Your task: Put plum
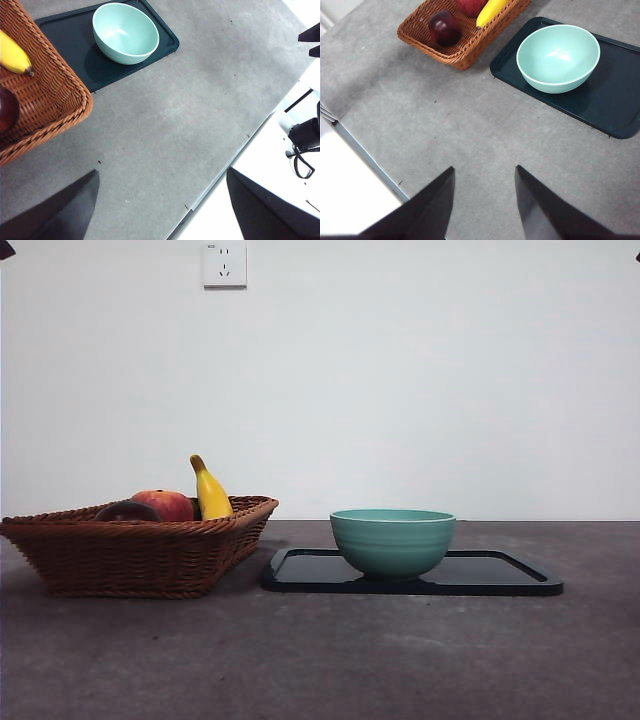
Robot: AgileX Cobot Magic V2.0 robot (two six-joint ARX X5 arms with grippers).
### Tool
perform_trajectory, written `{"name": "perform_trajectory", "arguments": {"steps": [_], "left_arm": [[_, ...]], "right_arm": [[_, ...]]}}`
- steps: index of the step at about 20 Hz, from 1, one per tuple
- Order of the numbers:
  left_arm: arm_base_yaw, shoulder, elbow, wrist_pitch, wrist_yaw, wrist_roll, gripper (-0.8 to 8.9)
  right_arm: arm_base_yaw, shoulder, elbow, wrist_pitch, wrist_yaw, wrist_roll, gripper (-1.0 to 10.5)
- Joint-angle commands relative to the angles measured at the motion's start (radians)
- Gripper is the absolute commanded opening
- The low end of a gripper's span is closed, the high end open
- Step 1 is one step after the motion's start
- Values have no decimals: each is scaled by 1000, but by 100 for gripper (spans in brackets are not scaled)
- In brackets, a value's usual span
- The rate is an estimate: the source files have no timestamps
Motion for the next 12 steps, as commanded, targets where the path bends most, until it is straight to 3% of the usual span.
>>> {"name": "perform_trajectory", "arguments": {"steps": [1,5,12], "left_arm": [[-3,8,11,10,4,14,402],[-3,8,11,10,4,14,402],[-3,8,11,10,5,13,402]], "right_arm": [[5,6,6,33,3,92,192],[3,83,43,125,38,216,210],[-24,455,283,142,139,159,227]]}}
